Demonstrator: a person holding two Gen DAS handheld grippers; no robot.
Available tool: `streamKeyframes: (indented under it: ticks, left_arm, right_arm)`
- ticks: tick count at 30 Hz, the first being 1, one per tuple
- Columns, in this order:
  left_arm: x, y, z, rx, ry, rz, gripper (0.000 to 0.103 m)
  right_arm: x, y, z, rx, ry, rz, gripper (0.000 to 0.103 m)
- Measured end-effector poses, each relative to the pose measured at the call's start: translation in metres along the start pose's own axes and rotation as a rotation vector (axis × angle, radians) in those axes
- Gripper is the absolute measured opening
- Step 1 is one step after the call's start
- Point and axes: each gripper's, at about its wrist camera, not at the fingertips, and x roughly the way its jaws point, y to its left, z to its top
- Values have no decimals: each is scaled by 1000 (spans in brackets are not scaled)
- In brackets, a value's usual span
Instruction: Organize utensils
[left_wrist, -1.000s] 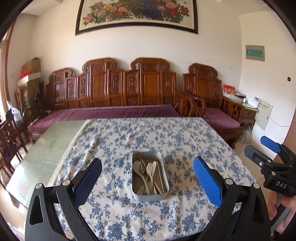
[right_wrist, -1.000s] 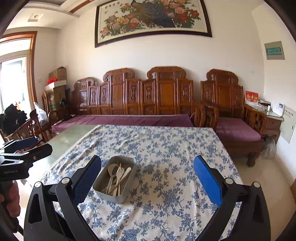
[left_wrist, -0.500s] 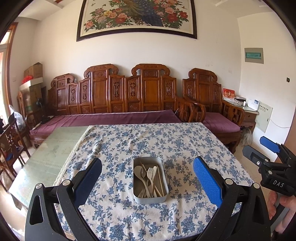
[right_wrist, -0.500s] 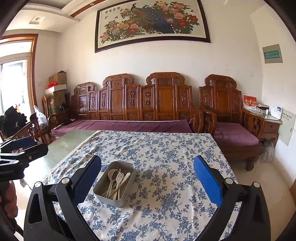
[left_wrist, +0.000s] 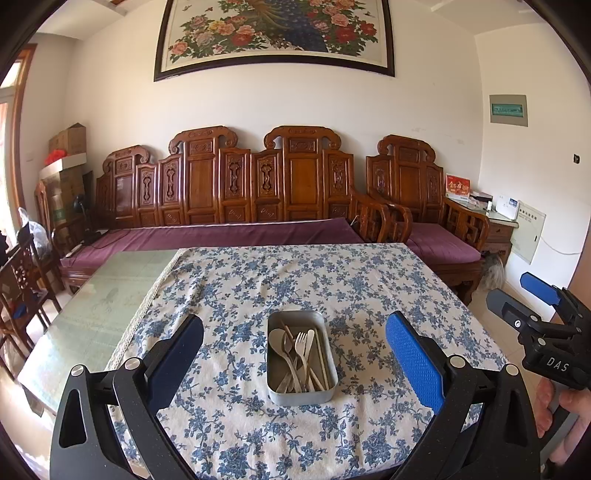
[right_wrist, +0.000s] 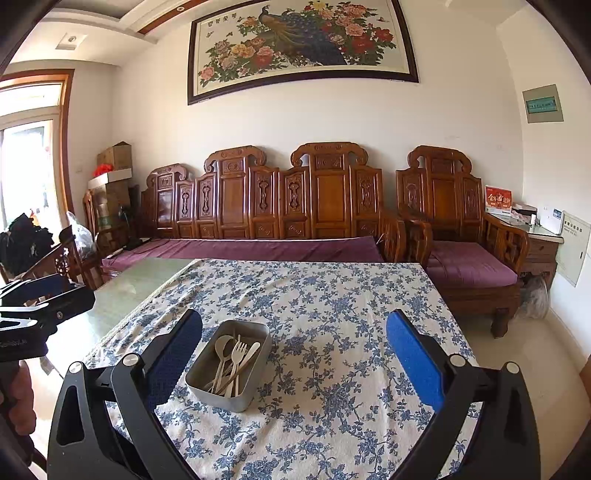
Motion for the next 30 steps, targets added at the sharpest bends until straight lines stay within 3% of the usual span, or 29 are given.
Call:
streamKeyframes:
  ticks: [30]
  left_arm:
    - [2,1,-3,-1,-2,2,95]
  right_arm:
    - [0,3,0,-1,0,0,100]
